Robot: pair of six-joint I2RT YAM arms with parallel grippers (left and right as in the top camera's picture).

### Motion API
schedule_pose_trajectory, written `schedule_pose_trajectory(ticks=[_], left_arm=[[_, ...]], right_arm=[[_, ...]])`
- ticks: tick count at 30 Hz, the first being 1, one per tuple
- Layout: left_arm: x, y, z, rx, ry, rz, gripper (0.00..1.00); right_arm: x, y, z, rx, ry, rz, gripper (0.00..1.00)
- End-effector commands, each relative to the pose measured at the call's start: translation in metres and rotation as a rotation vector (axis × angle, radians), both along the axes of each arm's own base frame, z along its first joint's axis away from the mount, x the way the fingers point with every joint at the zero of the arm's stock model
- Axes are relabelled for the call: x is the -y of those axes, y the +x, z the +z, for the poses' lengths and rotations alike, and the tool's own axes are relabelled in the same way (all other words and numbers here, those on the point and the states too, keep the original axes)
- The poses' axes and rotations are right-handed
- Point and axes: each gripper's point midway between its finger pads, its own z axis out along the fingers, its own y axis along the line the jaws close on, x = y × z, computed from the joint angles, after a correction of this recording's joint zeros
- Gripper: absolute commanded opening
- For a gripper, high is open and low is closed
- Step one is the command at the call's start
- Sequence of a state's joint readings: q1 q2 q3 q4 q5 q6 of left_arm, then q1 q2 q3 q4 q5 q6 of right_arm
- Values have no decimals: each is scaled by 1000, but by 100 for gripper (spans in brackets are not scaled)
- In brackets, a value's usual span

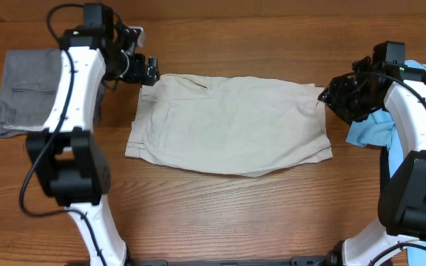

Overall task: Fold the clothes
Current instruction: 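Reach the left gripper to the left end of the beige pants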

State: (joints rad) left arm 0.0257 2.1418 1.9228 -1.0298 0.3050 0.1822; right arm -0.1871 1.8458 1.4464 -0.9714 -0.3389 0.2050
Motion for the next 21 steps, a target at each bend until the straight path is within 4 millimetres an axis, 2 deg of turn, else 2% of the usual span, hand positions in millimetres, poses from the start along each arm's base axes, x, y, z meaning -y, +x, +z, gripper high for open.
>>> schedule_pose_trajectory(ticks=[1, 4, 8, 11, 14, 18, 21], left_arm=[[12, 13, -22, 17, -31, -100, 94], [11, 20, -49, 14, -13, -148, 91], [10, 27, -74, 3, -9, -147, 91], [7, 33, -84, 13, 8, -142, 92], [6, 42, -83, 46, 20, -138, 92], [10, 47, -81, 65, 4, -127, 80], [12, 47, -80, 67, 3, -131, 61]], right_arm=[[-2, 0, -1, -2, -7, 9, 67], [2, 0, -3, -6, -27, 4, 67], [6, -2, -4, -15, -52, -3, 68], [6, -2, -4, -15, -51, -3, 68], [6, -2, -4, -16, -51, -3, 68], [5, -2, -4, -15, -51, -2, 68], [5, -2, -4, -14, -51, -2, 68]])
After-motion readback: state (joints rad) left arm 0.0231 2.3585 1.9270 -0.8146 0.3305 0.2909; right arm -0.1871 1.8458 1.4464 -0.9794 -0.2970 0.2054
